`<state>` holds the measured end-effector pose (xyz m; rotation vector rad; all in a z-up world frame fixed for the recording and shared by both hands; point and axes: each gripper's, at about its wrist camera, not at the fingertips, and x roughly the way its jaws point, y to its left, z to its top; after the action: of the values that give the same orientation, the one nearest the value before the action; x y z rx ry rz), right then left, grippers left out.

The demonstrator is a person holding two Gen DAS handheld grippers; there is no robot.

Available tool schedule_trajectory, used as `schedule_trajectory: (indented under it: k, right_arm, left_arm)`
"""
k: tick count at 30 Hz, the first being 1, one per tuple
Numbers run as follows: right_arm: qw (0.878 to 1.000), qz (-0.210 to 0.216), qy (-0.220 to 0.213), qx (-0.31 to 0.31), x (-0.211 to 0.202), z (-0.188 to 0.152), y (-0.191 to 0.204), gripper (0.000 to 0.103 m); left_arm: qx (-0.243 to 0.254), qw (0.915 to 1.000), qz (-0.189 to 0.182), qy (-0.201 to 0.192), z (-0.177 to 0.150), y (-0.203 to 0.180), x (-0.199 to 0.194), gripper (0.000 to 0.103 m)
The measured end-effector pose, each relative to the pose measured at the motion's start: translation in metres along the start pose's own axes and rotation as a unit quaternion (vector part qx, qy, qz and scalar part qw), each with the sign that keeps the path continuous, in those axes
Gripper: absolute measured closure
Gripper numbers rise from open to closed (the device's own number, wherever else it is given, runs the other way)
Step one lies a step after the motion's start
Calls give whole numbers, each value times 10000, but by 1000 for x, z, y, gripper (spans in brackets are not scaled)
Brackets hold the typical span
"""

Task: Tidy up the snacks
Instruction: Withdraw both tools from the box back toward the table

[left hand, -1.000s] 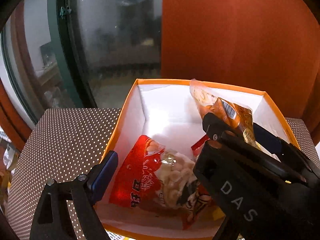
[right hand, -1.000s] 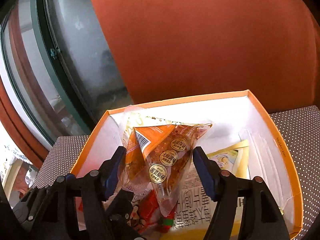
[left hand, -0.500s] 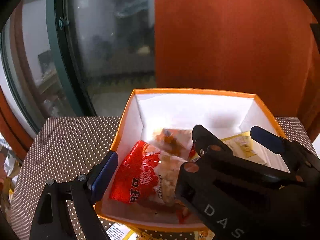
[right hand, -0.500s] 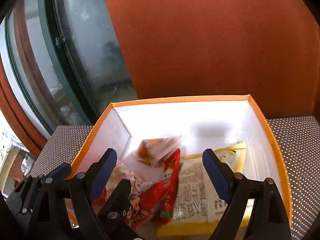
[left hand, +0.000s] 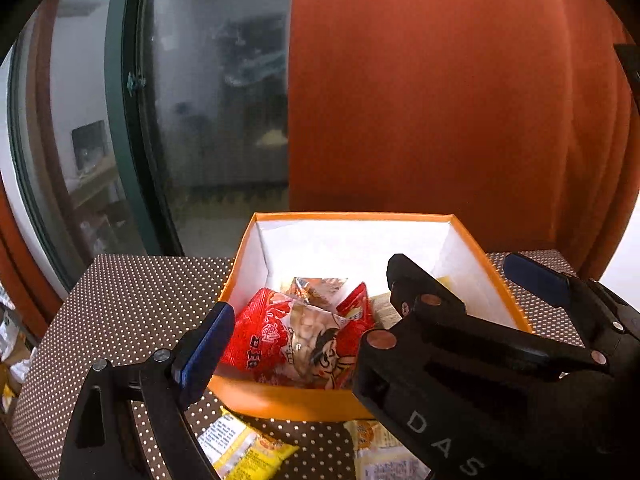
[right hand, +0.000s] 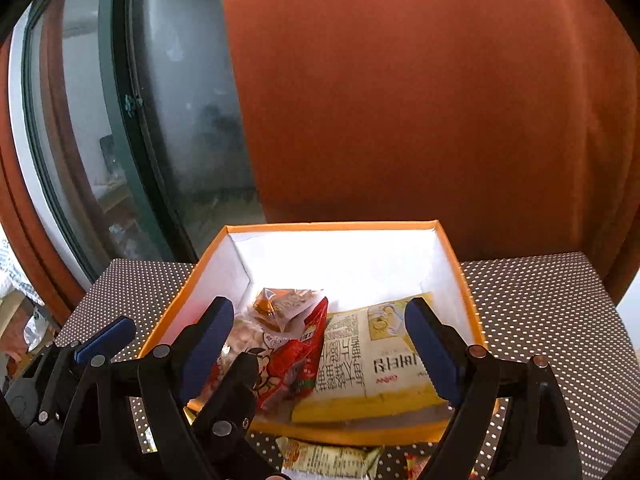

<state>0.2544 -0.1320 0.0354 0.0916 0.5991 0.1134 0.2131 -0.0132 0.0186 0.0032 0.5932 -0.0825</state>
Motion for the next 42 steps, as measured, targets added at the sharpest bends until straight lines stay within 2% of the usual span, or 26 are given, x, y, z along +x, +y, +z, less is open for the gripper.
schedule_trajectory:
  k: [5,11,21,31,37,42]
  right_arm:
    - [9993,-153,-325,-135,-39,-6,3,13]
    - [9979,-197,-574,-208,-80,-17,4,13]
    - [9957,-347,-800,-321,-140,-44,5,13]
    - [9972,-293,-649,-213,-152,-83,-2,13]
    - [9960,-252,-787,-348,-158,-102,-3,13]
    - [9968,-280,-693,-286,-149,-119,-14,14]
  left_arm:
    - [-98,9994,-86,-311,-12,-1,-34,10]
    - [12,9983,-126,-573,-25,-5,-71,10]
    - [102,9970,-234,-737,-50,-20,-115,9]
    - [285,9980,-170,-545,-90,-32,-129,9]
    - [332,9981,-184,-481,-111,-36,-130,9]
    - [307,9984,-331,-334,-128,-43,-110,9]
